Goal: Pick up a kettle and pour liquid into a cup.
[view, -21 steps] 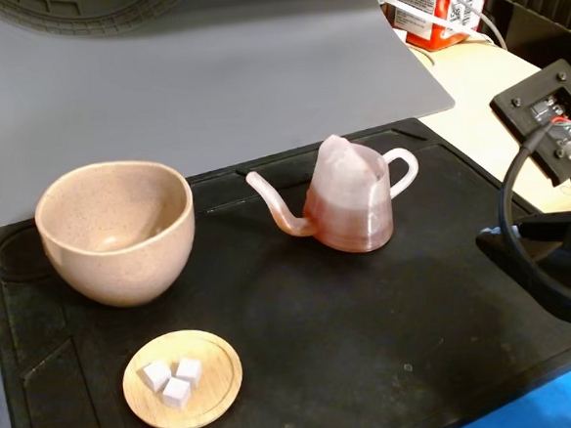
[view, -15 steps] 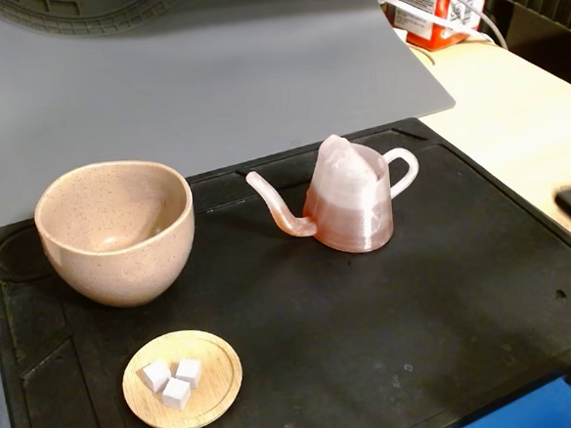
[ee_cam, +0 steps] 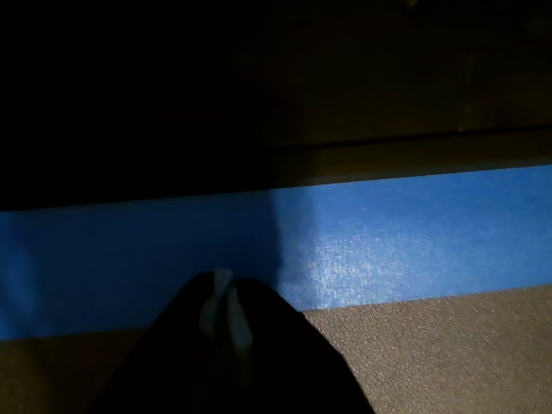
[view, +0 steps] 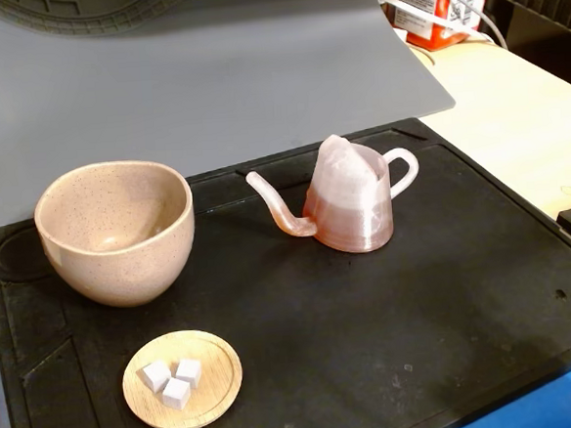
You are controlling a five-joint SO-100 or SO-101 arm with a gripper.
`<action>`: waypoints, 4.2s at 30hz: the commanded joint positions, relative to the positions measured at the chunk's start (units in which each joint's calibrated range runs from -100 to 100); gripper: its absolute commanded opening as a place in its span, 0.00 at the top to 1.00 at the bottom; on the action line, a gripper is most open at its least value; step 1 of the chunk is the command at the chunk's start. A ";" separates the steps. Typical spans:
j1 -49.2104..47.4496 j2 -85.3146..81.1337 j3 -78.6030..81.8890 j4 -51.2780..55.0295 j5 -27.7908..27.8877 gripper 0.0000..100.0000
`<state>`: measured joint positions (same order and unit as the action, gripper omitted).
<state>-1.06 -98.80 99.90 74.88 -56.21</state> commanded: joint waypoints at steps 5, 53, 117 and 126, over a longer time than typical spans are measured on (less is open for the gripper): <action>-0.12 -0.35 -0.08 0.22 -0.02 0.99; -0.50 11.86 0.01 -28.92 -0.02 0.99; -0.35 106.91 -53.53 -97.75 19.13 0.80; 1.40 108.10 -54.08 -97.32 19.18 0.80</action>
<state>-1.36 9.50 48.10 -22.01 -37.24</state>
